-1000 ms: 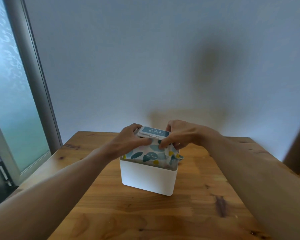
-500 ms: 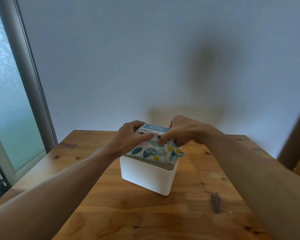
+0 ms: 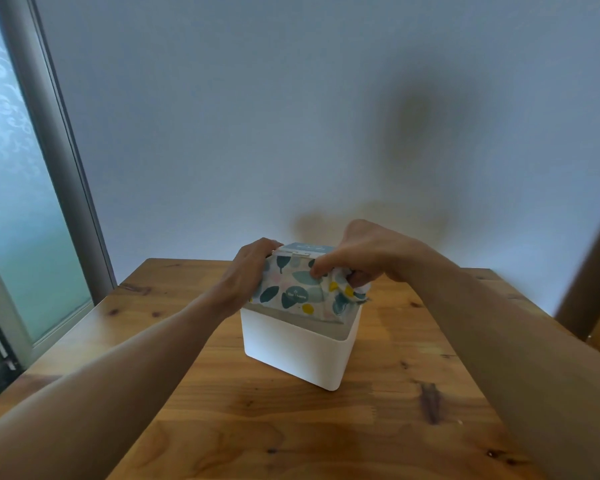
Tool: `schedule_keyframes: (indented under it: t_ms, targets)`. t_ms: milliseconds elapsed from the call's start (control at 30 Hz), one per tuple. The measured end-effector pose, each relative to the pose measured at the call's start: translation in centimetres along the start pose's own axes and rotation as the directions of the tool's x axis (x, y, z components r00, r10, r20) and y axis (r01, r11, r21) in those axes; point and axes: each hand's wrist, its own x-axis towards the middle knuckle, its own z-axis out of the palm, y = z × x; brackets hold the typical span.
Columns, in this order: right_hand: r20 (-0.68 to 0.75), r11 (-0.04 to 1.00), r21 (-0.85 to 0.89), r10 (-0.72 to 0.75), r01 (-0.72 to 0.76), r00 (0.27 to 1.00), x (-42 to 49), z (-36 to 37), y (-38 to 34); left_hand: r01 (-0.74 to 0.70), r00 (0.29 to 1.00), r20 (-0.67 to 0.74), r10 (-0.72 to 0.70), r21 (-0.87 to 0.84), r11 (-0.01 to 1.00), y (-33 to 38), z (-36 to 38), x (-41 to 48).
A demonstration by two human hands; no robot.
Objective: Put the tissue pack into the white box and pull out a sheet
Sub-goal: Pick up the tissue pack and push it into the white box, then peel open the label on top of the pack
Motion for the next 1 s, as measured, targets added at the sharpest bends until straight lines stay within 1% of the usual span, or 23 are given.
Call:
schedule_keyframes:
  t_ms: [100,167,233,300,467,600,800,867,1000]
  targets:
    - [-0.022,1.0,-0.006,0.02,-0.021,1.0,-0.3,-0.7,-1.0,-0.012,0.993,-0.116,0.013,0.01,1.0,0.3,0.6,0.4]
    - [-0.021,0.999,-0.01,0.039,-0.04,0.999,-0.6,-0.9,-1.1,-0.019,0.992,-0.126,0.025,0.051,0.999,-0.1,0.9,0.7]
    - [-0.018,0.999,-0.007,0.054,-0.054,0.998,-0.8,-0.8,-0.9,-0.013,0.994,-0.107,0.024,0.104,0.994,-0.7,1.0,0.6]
    - [-0.021,0.998,0.028,0.065,-0.065,0.998,-0.9,-0.3,-0.4,0.003,0.994,-0.104,0.012,0.148,0.989,-1.1,1.1,0.5]
    - [-0.041,0.987,0.144,0.084,-0.078,0.996,-0.5,1.2,0.4,0.041,0.98,-0.199,0.013,0.262,0.964,-0.9,0.7,1.0]
    - [-0.064,0.989,0.13,0.075,-0.066,0.995,0.3,1.9,0.8,0.025,0.992,-0.129,0.005,0.236,0.971,-1.3,0.5,0.7]
    - [-0.067,0.991,0.128,0.053,-0.044,0.996,1.4,2.4,1.7,-0.003,0.999,-0.048,0.018,0.293,0.956,-1.4,0.1,0.0]
    - [-0.068,0.997,0.075,0.025,-0.02,0.997,1.5,2.9,1.8,-0.021,0.999,-0.021,0.029,0.315,0.949,-1.1,0.3,-0.3]
    - [-0.028,0.999,-0.019,-0.04,0.04,0.999,1.6,3.8,1.9,0.0,1.0,0.007,-0.002,0.27,0.963,-1.1,0.3,-0.8]
